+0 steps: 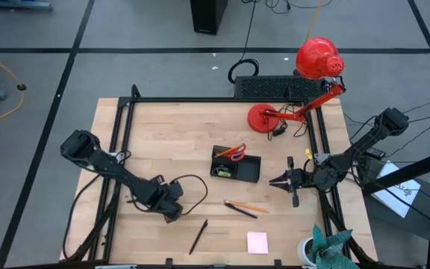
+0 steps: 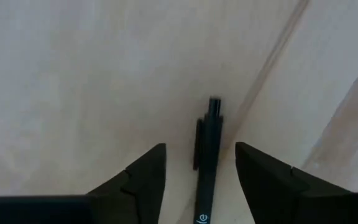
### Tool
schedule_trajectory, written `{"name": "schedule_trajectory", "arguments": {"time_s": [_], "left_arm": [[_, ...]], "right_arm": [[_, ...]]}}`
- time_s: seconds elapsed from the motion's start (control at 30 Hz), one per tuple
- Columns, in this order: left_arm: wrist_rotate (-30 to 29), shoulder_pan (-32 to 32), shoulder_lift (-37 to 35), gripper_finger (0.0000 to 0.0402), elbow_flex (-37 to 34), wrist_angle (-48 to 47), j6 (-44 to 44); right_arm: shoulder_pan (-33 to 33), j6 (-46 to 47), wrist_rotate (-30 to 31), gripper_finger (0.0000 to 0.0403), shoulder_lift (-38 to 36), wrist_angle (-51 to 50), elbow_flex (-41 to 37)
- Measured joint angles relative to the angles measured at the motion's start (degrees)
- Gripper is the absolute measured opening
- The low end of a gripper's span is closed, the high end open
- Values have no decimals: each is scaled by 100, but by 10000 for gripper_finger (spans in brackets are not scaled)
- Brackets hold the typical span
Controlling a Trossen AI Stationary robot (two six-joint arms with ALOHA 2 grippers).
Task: Pick and place office supplies into organizer
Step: Put the black pen into the black desk organizer
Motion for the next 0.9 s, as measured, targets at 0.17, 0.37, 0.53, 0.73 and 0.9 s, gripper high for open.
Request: {"name": "schedule_trajectory", "arguments": {"time_s": [0.17, 0.37, 0.53, 0.73, 0.9], "left_arm": [[239, 75, -47, 171, -539, 697, -64], [184, 68, -55, 142, -703, 831, 136], [104, 68, -50, 100, -732, 930, 344], [-36, 38, -46, 41, -737, 1144, 457], [-193, 5, -2, 22, -750, 2174, 826]], "right_arm": [[4, 24, -9, 35, 0, -56, 0], [4, 74, -11, 35, 0, -76, 0], [4, 75, -14, 34, 0, -76, 0], [6, 79, -165, 28, 2, -67, 0], [9, 227, -162, 28, 0, -24, 0]]}}
